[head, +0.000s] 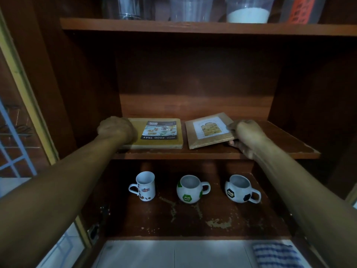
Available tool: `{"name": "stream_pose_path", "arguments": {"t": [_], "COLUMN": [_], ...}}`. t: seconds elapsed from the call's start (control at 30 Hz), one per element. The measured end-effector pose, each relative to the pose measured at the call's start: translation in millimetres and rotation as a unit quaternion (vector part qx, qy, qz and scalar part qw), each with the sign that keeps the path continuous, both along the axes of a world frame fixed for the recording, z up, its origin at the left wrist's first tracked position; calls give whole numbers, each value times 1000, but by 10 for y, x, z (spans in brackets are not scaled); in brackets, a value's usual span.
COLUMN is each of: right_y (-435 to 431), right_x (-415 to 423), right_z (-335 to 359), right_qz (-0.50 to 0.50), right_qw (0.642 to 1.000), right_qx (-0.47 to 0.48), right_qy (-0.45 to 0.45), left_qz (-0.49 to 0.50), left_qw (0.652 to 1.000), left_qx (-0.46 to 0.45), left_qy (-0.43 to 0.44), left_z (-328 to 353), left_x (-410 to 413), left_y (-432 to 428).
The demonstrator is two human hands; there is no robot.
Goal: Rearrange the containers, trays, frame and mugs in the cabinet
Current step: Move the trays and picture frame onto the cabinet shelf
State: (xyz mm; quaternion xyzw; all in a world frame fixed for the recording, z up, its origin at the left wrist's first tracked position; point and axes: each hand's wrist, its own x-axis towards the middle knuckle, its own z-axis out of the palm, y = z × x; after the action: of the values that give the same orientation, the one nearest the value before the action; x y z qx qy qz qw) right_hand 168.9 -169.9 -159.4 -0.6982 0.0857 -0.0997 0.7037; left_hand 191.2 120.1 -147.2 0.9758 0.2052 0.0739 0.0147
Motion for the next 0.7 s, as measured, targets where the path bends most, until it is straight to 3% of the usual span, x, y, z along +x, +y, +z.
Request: {"name": "stream_pose_path", "arguments": {"t": [0.4, 0.7], "right_y": [21, 76], "right_x": [-3, -5], "right_z": [13, 43], "right_qz": [-3, 9], "right_qw": [999, 991], "right_qx": [-40, -128], "right_qy": [12, 34], "left_qz": [7, -11], "left_qw": [980, 968], "left_qx": [192, 237], "left_qy": [57, 79], "left_z": [42, 64], "left_x": [43, 53], "left_y": [-48, -6]}}
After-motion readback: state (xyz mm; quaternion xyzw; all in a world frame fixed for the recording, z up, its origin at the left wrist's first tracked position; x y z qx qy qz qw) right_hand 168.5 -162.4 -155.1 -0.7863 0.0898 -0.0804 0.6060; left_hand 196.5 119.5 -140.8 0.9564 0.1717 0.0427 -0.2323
